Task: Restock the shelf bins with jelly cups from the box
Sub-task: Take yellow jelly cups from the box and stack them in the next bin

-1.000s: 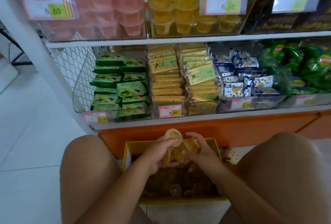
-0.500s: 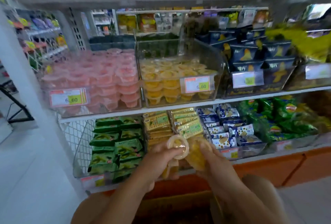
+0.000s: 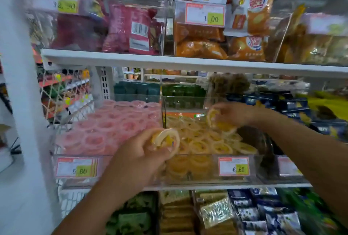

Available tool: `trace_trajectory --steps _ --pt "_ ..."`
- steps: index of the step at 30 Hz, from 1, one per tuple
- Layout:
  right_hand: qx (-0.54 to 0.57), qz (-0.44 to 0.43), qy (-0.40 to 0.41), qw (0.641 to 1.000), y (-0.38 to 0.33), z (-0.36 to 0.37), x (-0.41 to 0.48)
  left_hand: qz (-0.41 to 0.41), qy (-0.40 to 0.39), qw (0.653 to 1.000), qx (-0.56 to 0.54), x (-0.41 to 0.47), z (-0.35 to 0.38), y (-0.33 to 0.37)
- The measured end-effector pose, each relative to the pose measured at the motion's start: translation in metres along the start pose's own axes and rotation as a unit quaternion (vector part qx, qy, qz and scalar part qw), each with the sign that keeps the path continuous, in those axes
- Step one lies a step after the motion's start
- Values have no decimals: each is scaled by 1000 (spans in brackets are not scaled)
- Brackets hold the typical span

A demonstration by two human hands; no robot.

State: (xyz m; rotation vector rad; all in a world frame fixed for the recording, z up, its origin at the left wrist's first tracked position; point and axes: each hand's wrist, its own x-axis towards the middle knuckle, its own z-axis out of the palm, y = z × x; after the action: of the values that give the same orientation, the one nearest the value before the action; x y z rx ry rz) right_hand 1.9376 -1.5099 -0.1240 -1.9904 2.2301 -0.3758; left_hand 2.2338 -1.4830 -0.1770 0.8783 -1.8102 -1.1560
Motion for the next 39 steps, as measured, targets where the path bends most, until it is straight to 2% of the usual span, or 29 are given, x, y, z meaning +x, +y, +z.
trace_trajectory --steps 3,7,11,14,17,21,27,31,36,39 --pt "-46 30 -78 995 16 -5 61 10 5 999 32 15 -10 6" --pt "-113 100 -216 965 28 -10 104 23 24 997 67 28 -23 8" --pt "-74 136 -246 957 27 -8 113 16 32 996 76 35 -26 3" --pt "-116 117 -264 950 28 -1 123 18 18 997 79 37 -26 1" --pt "-134 78 -225 962 29 -2 121 21 21 997 76 38 -25 -3" --pt "-63 37 -131 989 28 -33 97 20 17 998 60 37 -26 -7" --pt "-261 33 -127 956 24 -34 72 28 8 998 64 38 -24 -8" --pt "-305 2 -123 944 29 -1 75 39 7 995 94 42 -19 -5" --pt "-320 15 -152 935 35 19 85 39 2 994 105 42 -15 -3" --pt "-221 51 -192 955 32 6 78 40 2 993 112 40 -16 -3"
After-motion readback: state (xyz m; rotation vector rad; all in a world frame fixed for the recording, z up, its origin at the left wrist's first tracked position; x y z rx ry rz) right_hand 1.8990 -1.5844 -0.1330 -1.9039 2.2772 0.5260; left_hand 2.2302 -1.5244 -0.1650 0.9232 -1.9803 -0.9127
